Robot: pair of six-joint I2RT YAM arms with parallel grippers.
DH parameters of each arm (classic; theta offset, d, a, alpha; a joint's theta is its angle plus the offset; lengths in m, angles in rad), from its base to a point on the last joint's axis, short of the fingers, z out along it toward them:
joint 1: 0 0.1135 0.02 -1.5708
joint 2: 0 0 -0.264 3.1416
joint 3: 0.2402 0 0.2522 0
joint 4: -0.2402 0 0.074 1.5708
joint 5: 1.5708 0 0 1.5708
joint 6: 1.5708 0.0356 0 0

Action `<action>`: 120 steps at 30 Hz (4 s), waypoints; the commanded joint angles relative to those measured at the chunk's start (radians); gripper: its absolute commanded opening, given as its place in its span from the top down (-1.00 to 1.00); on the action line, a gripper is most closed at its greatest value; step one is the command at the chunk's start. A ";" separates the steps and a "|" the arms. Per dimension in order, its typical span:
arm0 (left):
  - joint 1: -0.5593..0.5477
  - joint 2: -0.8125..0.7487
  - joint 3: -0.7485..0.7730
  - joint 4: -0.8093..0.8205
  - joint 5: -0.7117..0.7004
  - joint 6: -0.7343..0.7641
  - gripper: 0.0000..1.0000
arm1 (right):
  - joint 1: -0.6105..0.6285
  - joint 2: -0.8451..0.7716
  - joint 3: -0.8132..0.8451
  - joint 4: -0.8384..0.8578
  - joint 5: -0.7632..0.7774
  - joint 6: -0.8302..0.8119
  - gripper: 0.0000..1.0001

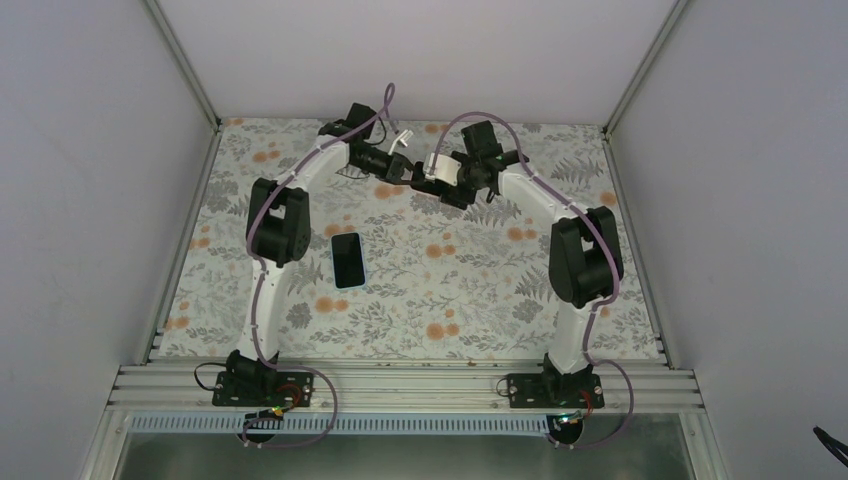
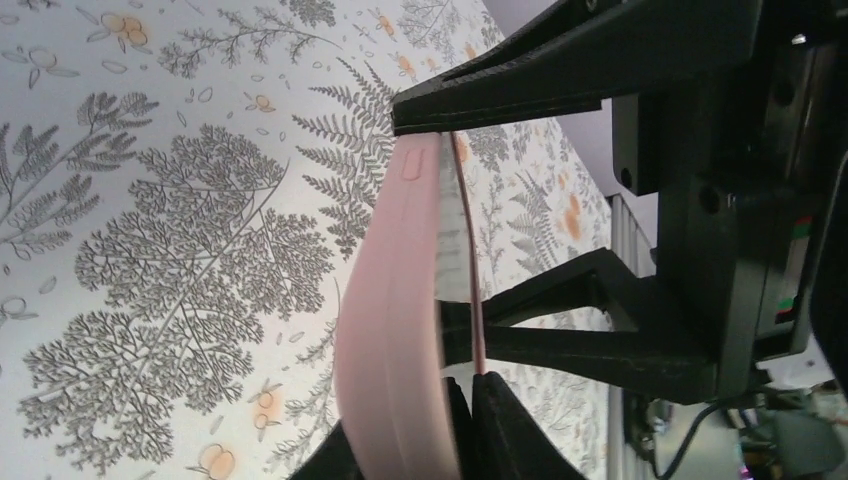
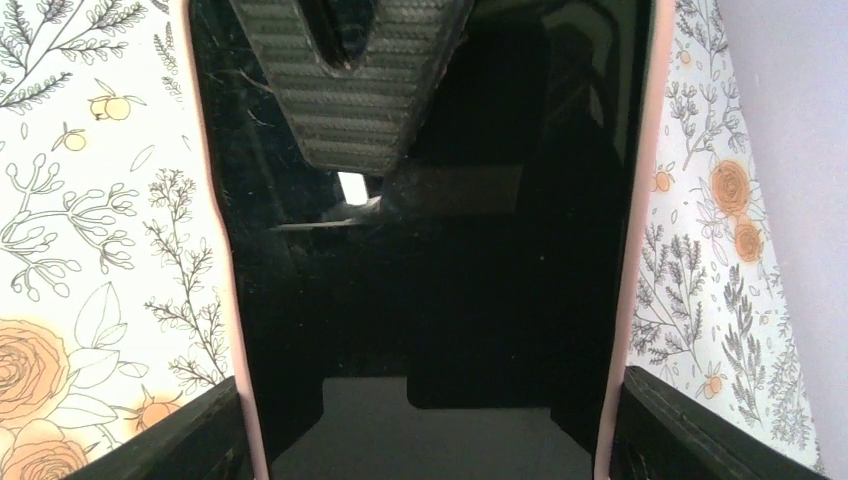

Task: Take the phone out of the phone case
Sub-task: Pick up the phone at the center of the board, then remove the phone case from the phone.

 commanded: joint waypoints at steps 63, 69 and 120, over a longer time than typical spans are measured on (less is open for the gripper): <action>-0.140 -0.594 -0.430 0.117 -0.333 0.448 0.95 | -0.239 -0.079 -0.025 -0.259 -0.435 0.215 -0.83; -0.138 -0.589 -0.432 0.126 -0.351 0.446 0.95 | -0.239 -0.070 -0.029 -0.299 -0.336 0.203 -0.73; -0.141 -0.546 -0.347 -0.040 -0.212 0.530 0.95 | -0.217 0.000 0.079 -0.074 -0.036 0.306 -0.63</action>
